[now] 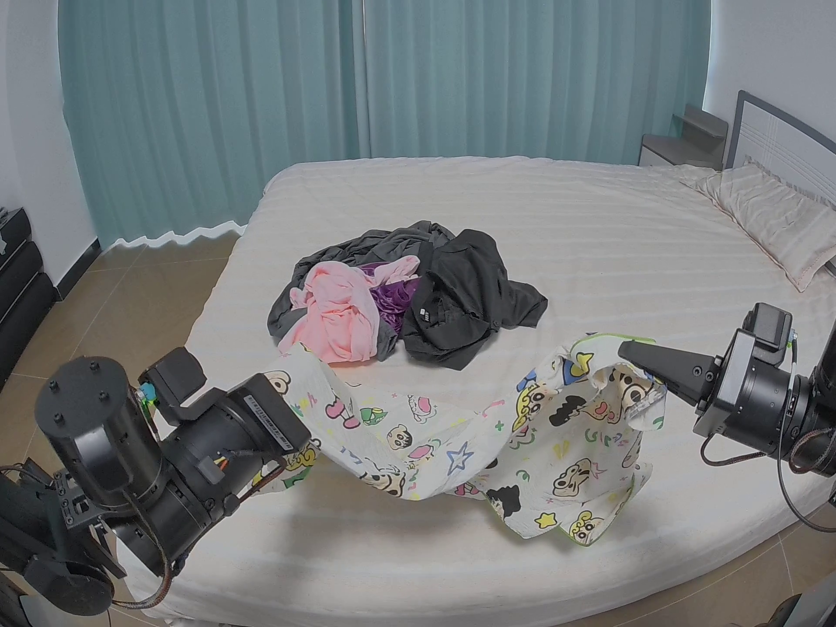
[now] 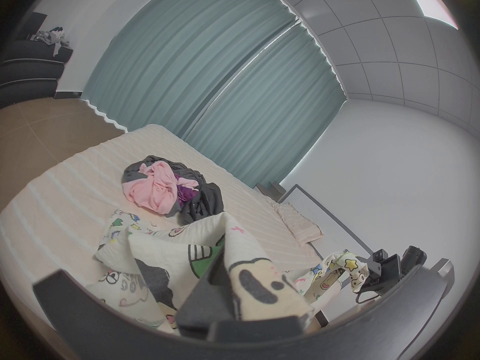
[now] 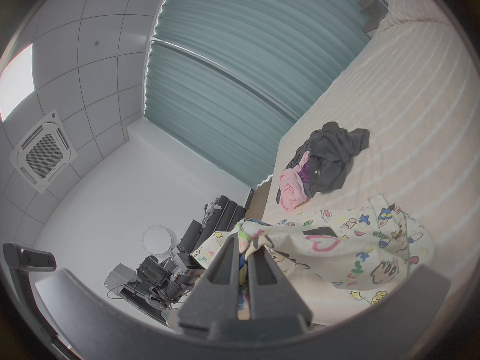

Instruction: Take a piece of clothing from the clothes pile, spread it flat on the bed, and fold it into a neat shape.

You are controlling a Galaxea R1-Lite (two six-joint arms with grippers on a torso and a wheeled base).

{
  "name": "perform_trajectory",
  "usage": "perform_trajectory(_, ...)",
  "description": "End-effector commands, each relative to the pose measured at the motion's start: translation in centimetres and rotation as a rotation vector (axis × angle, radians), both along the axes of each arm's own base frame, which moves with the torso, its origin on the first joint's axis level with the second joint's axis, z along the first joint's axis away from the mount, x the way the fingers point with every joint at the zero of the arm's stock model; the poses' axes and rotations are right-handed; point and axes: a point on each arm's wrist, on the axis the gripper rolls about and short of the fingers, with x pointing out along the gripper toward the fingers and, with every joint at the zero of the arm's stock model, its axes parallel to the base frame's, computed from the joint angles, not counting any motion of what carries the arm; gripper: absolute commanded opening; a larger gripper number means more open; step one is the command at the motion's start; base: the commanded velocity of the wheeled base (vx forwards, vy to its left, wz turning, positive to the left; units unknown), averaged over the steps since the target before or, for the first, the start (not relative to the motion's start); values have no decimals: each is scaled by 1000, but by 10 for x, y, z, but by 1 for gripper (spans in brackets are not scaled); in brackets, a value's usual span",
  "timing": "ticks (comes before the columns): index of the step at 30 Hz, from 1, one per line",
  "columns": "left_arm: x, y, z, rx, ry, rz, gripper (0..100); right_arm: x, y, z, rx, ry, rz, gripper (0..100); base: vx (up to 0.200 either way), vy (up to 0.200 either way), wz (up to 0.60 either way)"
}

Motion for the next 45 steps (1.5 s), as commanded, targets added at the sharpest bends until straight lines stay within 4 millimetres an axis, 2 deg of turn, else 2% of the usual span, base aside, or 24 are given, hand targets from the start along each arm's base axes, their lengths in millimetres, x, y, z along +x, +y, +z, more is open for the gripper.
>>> perform_trajectory(1,-1,0,1,-4,-6,-1,0,-1,-2,3,10,-21,-5,0,0,-200,0)
perform_trajectory(11,-1,-3,0,-6,-3,-10,0,5,-13,8,19,-38,-65,0,0,-200,0)
perform_trajectory(45,4,-16,10,-24,-38,-32,0,7,-28,20,46,-94,-140,0,0,-200,0)
